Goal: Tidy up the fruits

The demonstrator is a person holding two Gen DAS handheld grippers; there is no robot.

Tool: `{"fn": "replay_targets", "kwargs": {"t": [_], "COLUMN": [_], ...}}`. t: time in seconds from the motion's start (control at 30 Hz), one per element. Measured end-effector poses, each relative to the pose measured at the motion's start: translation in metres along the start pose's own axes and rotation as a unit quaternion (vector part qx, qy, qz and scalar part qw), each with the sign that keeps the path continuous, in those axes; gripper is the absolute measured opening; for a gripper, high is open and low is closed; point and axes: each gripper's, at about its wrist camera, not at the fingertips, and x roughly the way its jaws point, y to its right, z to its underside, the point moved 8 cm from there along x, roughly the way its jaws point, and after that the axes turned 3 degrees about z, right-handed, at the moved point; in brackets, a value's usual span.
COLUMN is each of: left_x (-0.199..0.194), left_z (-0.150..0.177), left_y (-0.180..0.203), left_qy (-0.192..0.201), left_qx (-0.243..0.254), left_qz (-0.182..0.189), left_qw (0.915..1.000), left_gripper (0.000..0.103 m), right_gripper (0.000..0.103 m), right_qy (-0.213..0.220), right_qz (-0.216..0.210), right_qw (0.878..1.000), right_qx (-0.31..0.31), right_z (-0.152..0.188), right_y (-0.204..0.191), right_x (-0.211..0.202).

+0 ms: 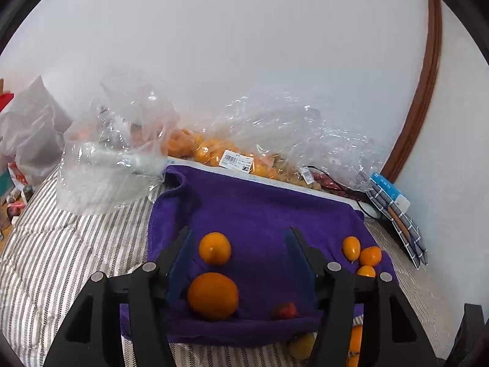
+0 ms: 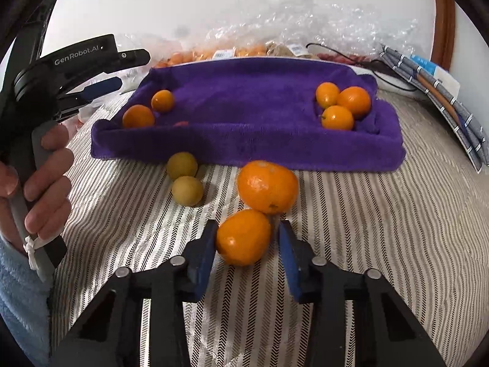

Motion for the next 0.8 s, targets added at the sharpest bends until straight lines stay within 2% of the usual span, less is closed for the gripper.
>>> {"fn": "replay_targets", "kwargs": {"t": [0.23, 0.5, 0.57, 0.63, 0.8], "left_x": [0.009, 0.005, 0.004, 0.000, -0.009], "left_z": [0.006, 0.015, 0.021, 0.030, 0.057], "left_y": [0.009, 0.037, 0.048, 0.063, 0.083], "left_qy": [-0.014, -0.031, -0.049, -0.075, -0.118], "left_qx": [0.019, 0.055, 0.065, 0.088, 0.124], "left_qz": [-0.005, 0.046, 0.081, 0.122, 0.158], "left_qw": [0.9997, 0.9970, 0.9934, 0.9858, 0.9725], "left_gripper": [0.060, 0.059, 0.058, 0.058, 0.057], "right_gripper": [0.034, 0.034, 0.034, 0.034, 0.034], "right_qy": [0.013, 0.048, 0.050, 0.047, 0.051], "right_qz": [-0.007, 0.042, 0.054, 0.048, 0.040], "right_qw": [1.000, 0.998, 0.997, 0.998, 0.997], "right_qx": [-0.002, -0.001, 0.000, 0.018, 0.040], "right_z": [0.007, 0.009, 0.008, 0.009, 0.008], "right_y": [0.010, 0.055, 0.066, 0.078, 0.095], "right_x": [-0.014, -0.032, -0.032, -0.032, -0.034]}}
